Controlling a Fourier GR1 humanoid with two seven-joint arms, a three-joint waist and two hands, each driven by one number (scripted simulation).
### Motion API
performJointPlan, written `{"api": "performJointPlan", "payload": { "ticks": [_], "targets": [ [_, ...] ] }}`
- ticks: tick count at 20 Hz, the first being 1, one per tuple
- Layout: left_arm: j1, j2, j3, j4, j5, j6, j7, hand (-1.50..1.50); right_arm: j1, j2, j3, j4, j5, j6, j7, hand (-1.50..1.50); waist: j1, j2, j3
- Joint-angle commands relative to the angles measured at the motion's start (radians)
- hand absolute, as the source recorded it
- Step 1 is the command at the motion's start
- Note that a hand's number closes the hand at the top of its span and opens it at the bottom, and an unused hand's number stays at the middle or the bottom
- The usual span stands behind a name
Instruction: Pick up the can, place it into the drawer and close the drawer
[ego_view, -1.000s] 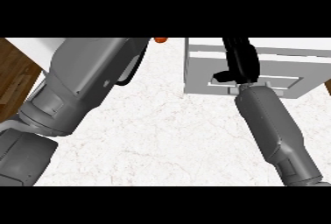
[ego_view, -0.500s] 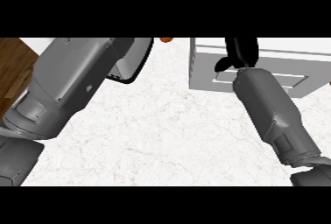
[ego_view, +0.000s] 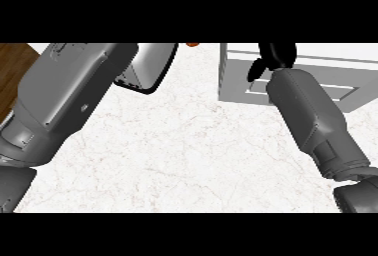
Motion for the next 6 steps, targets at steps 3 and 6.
{"api": "performJointPlan", "payload": {
  "ticks": [3, 6],
  "targets": [
    [0.062, 0.014, -0.014, -0.094, -0.007, 0.018, 0.029, -1.50, -0.116, 0.019, -0.092, -0.027, -0.106, 0.012, -0.071, -1.50, 0.011, -0.016, -0.006],
    [0.121, 0.060, -0.003, -0.144, 0.000, -0.008, 0.017, -1.50, -0.088, 0.017, -0.121, -0.013, -0.128, -0.021, -0.116, -1.50, 0.017, -0.012, -0.006]
  ]
}}
